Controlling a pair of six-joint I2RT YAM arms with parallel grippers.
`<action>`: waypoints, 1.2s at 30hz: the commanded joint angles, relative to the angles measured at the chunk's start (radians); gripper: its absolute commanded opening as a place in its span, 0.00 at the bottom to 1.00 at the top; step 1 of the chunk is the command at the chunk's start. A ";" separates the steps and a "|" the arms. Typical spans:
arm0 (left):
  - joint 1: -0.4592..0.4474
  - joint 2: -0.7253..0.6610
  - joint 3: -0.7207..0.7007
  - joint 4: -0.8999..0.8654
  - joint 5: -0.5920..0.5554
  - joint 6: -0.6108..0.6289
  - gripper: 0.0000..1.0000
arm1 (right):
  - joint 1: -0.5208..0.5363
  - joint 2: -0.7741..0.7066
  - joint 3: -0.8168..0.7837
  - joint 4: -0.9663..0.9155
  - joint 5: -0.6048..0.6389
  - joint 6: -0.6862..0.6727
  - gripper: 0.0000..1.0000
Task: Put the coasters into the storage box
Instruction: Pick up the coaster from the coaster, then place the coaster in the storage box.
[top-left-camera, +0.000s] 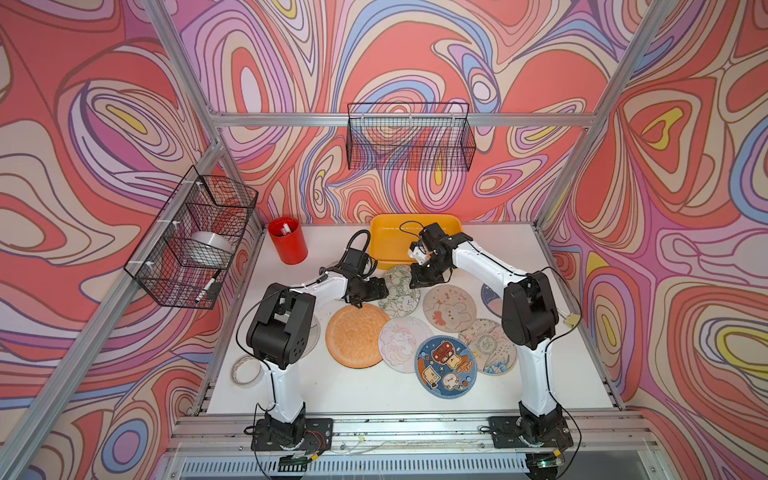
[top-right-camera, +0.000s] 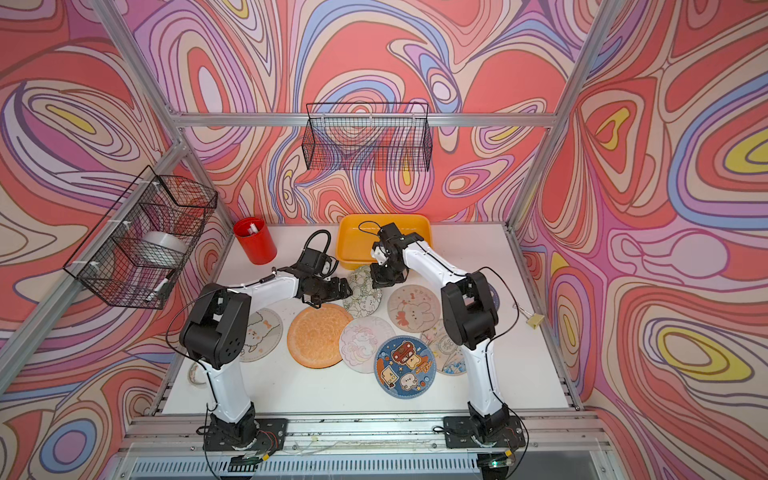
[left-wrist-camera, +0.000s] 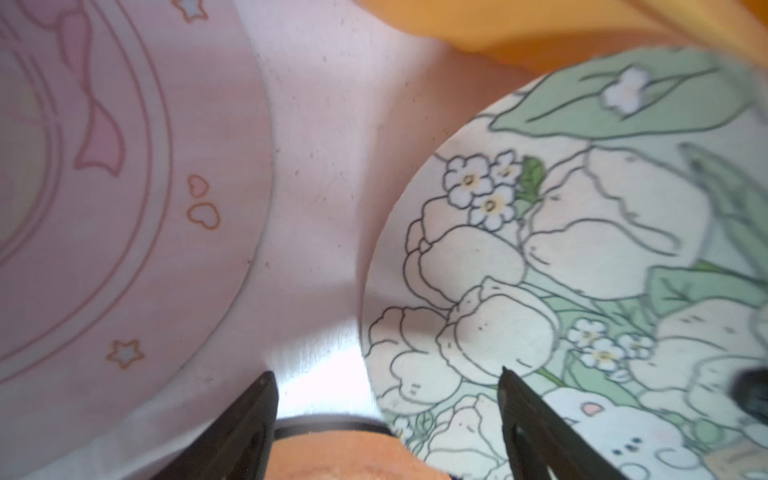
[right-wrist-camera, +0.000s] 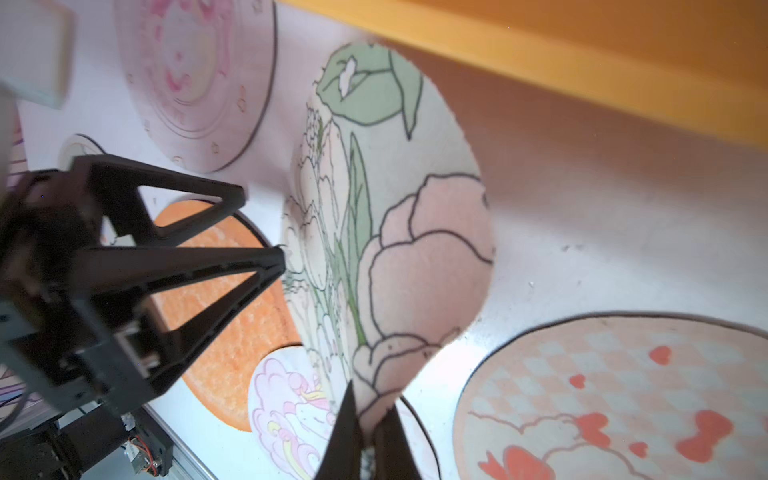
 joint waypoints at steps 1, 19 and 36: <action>0.014 -0.052 -0.020 -0.018 -0.004 0.000 0.87 | -0.003 -0.064 0.073 -0.048 -0.005 -0.024 0.00; 0.054 -0.099 -0.069 0.001 0.005 0.005 0.97 | -0.111 0.168 0.456 0.170 0.012 0.098 0.00; 0.068 -0.098 -0.050 -0.004 -0.006 0.008 1.00 | -0.226 0.375 0.500 0.120 0.113 0.105 0.01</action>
